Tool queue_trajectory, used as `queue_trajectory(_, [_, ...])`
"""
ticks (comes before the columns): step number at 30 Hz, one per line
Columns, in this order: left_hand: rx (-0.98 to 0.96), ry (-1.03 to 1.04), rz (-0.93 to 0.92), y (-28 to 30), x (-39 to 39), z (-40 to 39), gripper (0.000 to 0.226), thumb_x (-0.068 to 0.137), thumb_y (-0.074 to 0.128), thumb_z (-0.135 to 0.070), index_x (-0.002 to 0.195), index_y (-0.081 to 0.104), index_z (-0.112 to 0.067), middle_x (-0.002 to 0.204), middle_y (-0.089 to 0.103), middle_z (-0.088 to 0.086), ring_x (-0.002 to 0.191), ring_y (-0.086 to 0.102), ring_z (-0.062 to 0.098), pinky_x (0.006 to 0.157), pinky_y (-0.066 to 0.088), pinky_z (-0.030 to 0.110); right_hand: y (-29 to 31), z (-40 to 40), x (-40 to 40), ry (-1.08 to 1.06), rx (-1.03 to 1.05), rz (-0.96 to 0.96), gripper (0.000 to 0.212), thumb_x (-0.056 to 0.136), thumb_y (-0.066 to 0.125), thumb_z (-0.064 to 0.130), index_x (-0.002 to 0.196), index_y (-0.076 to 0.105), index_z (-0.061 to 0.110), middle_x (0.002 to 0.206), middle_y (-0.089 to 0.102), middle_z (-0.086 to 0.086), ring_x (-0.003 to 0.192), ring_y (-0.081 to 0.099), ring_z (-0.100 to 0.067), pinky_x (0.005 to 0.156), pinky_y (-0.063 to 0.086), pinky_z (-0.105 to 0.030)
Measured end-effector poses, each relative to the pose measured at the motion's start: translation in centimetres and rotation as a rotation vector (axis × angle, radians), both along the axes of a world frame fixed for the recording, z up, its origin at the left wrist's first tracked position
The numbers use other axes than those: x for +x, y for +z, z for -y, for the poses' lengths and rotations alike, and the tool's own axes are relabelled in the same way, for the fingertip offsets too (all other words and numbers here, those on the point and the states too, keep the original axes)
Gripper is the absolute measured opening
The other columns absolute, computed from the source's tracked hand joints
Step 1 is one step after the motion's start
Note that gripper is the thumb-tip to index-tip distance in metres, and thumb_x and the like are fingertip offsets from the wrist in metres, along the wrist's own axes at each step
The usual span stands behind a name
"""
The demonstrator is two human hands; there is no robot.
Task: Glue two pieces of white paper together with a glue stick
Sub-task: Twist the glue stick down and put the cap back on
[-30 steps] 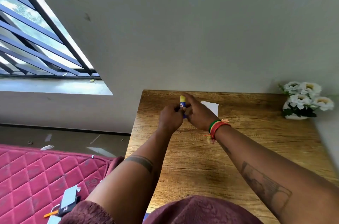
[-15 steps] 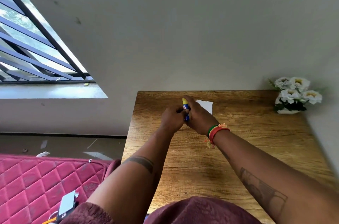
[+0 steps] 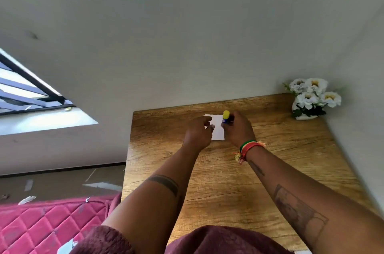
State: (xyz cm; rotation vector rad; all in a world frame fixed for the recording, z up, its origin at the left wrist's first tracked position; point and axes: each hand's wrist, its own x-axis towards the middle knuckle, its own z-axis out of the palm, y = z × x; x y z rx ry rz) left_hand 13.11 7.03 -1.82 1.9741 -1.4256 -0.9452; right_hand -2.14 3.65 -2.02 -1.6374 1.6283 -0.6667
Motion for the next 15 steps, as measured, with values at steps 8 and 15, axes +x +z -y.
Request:
queue_trajectory(8, [-0.077, -0.136, 0.158, -1.3, -2.0, 2.7, 0.031, 0.101, 0.058, -0.022, 0.129, 0.068, -0.018, 0.122, 0.070, 0.003, 0.108, 0.065, 0.021, 0.094, 0.051, 0.033, -1.8, 2.3, -2.6, -0.119, 0.062, -0.117, 0.023, 0.092, 0.070, 0.022, 0.110, 0.061, 0.012, 0.108, 0.072, -0.011, 0.099, 0.067, -0.032, 0.084, 0.057, -0.043])
queue_trajectory(15, [-0.065, -0.145, 0.194, -2.5, -1.9, 3.0, 0.031, 0.101, 0.058, -0.023, 0.131, 0.067, -0.019, 0.122, 0.071, 0.002, 0.109, 0.065, 0.018, 0.084, 0.043, 0.023, -3.7, 2.8, -3.1, -0.067, 0.080, -0.159, 0.034, 0.088, 0.075, 0.023, 0.116, 0.059, 0.014, 0.112, 0.070, -0.010, 0.100, 0.067, -0.030, 0.082, 0.054, -0.036])
